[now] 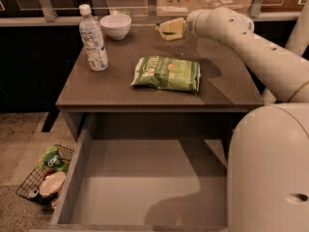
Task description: Place sponge into top drawer
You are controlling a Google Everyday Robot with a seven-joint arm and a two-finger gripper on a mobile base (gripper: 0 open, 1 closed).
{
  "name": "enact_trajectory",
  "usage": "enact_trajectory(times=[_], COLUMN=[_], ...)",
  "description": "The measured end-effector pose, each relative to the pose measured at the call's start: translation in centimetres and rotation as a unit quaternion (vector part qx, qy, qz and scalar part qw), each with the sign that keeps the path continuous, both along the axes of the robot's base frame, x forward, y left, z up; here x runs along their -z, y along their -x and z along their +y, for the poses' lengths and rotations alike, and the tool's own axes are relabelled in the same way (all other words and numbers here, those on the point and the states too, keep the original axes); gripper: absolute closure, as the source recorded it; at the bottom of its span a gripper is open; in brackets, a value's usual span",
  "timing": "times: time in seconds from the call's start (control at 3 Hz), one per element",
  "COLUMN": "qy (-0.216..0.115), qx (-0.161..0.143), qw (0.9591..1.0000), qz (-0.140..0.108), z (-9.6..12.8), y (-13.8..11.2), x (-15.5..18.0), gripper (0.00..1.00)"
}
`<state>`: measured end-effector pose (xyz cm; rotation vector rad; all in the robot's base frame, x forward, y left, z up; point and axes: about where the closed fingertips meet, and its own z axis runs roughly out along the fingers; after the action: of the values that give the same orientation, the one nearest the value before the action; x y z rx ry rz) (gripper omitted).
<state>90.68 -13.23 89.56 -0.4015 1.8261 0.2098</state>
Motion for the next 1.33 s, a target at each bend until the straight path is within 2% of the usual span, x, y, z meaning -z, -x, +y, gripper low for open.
enact_trajectory(times=[0.33, 0.67, 1.0, 1.33], qy=[0.028, 0.061, 0.076, 0.070], qx=[-0.035, -0.067, -0.082, -0.090], qw=[0.9989, 0.9956, 0.9936, 0.9933], qz=[-0.012, -0.022, -0.014, 0.016], z=[0.6, 1.1, 1.1, 2.2], y=[-1.8, -2.8, -3.2, -3.5], x=[1.9, 2.7, 3.5, 4.7], gripper=[0.00, 0.00, 0.00, 0.00])
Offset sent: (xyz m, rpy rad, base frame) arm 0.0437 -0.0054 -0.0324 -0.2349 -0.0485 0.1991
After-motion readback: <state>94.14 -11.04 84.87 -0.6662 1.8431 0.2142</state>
